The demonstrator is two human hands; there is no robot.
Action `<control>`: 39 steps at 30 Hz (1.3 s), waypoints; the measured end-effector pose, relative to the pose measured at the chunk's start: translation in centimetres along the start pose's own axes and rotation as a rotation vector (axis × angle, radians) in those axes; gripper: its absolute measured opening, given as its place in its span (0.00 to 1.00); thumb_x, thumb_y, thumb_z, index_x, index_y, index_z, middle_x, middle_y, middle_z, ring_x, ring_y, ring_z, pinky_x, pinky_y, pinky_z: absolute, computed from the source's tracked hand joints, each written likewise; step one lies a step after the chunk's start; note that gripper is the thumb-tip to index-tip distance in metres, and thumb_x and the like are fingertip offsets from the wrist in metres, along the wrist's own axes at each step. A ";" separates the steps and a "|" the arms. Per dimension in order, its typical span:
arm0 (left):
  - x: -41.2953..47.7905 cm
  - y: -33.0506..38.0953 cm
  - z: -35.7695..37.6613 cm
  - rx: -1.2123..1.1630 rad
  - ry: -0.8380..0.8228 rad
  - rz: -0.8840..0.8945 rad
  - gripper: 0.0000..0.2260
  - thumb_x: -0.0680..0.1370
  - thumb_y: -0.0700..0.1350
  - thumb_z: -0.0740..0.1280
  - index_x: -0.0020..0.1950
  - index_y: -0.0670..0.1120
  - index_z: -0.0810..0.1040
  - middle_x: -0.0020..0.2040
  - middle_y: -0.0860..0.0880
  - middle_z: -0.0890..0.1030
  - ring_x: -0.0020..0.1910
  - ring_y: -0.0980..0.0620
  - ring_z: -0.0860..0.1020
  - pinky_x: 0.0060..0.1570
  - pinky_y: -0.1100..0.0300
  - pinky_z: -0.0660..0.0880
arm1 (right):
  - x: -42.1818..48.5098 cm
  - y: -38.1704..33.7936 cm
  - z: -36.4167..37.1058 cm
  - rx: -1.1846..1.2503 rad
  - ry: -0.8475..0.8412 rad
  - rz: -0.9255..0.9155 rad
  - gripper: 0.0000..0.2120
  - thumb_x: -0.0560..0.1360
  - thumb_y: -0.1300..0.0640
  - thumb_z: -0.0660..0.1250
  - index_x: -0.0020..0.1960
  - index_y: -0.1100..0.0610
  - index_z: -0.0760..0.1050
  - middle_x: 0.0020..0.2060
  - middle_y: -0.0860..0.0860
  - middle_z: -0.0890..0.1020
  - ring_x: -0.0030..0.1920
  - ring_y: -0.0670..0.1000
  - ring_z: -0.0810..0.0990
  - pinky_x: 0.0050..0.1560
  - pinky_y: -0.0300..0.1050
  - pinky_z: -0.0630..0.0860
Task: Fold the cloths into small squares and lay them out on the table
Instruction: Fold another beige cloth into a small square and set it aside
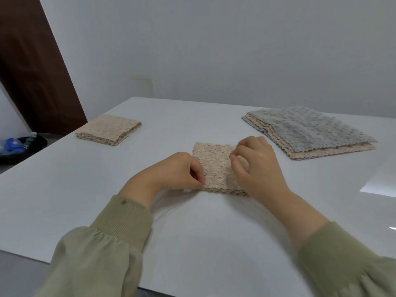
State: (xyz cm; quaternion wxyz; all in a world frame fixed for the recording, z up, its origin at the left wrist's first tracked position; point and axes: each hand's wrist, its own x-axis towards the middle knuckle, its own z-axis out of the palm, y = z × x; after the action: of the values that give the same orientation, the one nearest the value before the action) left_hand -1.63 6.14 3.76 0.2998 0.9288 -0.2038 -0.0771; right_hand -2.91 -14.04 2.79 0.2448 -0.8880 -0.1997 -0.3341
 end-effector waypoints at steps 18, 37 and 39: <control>6.8 -1.4 2.2 -0.253 0.652 -0.395 0.14 0.75 0.53 0.64 0.58 0.50 0.77 0.53 0.50 0.81 0.54 0.50 0.77 0.55 0.55 0.73 | 1.6 0.0 5.9 -0.321 -0.567 0.258 0.25 0.81 0.46 0.44 0.76 0.52 0.54 0.76 0.52 0.57 0.75 0.55 0.52 0.70 0.66 0.45; 8.2 -2.4 1.7 -0.144 0.634 -0.406 0.09 0.73 0.46 0.69 0.52 0.53 0.77 0.50 0.51 0.80 0.51 0.51 0.78 0.57 0.52 0.72 | 1.6 0.1 5.5 -0.313 -0.598 0.297 0.26 0.80 0.44 0.44 0.76 0.49 0.51 0.76 0.50 0.53 0.76 0.53 0.49 0.70 0.68 0.42; 8.1 -2.4 1.7 -0.071 0.617 -0.386 0.06 0.75 0.46 0.68 0.50 0.53 0.78 0.50 0.51 0.80 0.52 0.50 0.77 0.58 0.51 0.71 | 1.7 0.2 5.4 -0.291 -0.613 0.366 0.27 0.79 0.42 0.44 0.76 0.49 0.50 0.77 0.50 0.52 0.76 0.52 0.48 0.70 0.68 0.42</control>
State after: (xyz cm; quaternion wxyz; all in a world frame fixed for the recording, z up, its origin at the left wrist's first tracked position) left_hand 6.03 3.54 0.79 0.3592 0.9187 0.0782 0.1444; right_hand 1.05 -10.84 0.41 0.1006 -0.9931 -0.0522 -0.0285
